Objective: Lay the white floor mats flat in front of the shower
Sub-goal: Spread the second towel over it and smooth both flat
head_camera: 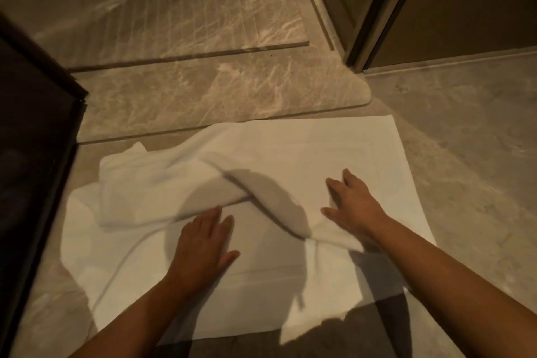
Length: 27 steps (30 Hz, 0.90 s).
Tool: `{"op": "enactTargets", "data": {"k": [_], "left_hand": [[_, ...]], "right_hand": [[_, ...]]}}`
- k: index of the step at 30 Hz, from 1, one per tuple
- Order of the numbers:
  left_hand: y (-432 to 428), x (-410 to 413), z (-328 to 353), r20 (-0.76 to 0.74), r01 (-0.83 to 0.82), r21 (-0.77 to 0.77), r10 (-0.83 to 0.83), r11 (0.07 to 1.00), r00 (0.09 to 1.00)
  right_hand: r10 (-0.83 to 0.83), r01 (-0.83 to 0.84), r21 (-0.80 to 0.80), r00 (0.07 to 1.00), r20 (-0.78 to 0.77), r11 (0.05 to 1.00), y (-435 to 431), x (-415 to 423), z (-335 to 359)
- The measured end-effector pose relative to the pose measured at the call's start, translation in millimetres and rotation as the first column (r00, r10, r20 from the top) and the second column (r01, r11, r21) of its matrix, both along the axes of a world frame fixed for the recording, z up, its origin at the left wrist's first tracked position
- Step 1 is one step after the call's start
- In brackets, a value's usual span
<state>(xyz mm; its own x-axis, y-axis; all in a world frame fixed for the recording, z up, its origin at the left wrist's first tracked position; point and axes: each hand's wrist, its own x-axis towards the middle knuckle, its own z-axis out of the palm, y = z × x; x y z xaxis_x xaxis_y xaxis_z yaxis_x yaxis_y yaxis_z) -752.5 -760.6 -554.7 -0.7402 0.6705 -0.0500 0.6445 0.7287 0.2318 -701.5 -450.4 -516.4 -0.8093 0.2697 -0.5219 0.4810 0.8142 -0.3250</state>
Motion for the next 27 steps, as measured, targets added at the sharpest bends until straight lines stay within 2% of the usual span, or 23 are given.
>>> {"op": "enactTargets", "data": {"k": [4, 8, 11, 13, 15, 18, 21, 25, 27], "left_hand": [[-17, 1, 1, 0.036, 0.061, -0.141, -0.056, 0.988, 0.998], [-25, 1, 6, 0.016, 0.136, -0.200, -0.135, 0.970, 0.991], [-35, 3, 7, 0.012, 0.192, -0.204, -0.194, 0.960, 0.981], [-44, 3, 11, 0.021, 0.186, -0.152, -0.185, 0.971, 0.983], [-54, -1, 19, -0.008, 0.073, -0.018, -0.073, 0.997, 0.997], [-78, -11, 29, -0.054, -0.201, 0.130, 0.209, 0.971, 0.976], [-111, -22, 32, -0.032, -0.417, 0.166, 0.428, 0.894, 0.903], [-143, -40, 34, 0.004, -0.542, 0.163, 0.549, 0.824, 0.836], [-152, -55, 34, 0.050, -0.626, 0.175, 0.628, 0.760, 0.777]], "right_hand": [[0.035, -0.036, 0.052, 0.999, 0.015, 0.998, 13, -13, -3], [0.043, -0.050, 0.112, 0.997, 0.064, 0.992, 19, -26, 1], [0.045, -0.057, 0.166, 0.996, 0.078, 0.985, 11, -33, 7], [0.035, -0.032, 0.180, 0.999, -0.016, 0.983, -4, -37, 10], [0.051, -0.026, 0.157, 0.986, -0.158, 0.987, -24, -45, 13], [0.162, -0.145, 0.088, 0.956, -0.242, 0.985, -58, -64, 24], [0.277, -0.278, 0.033, 0.921, -0.276, 0.960, -92, -81, 38], [0.404, -0.419, -0.009, 0.880, -0.251, 0.908, -131, -98, 44], [0.443, -0.462, -0.031, 0.866, -0.229, 0.886, -147, -103, 42]]}}
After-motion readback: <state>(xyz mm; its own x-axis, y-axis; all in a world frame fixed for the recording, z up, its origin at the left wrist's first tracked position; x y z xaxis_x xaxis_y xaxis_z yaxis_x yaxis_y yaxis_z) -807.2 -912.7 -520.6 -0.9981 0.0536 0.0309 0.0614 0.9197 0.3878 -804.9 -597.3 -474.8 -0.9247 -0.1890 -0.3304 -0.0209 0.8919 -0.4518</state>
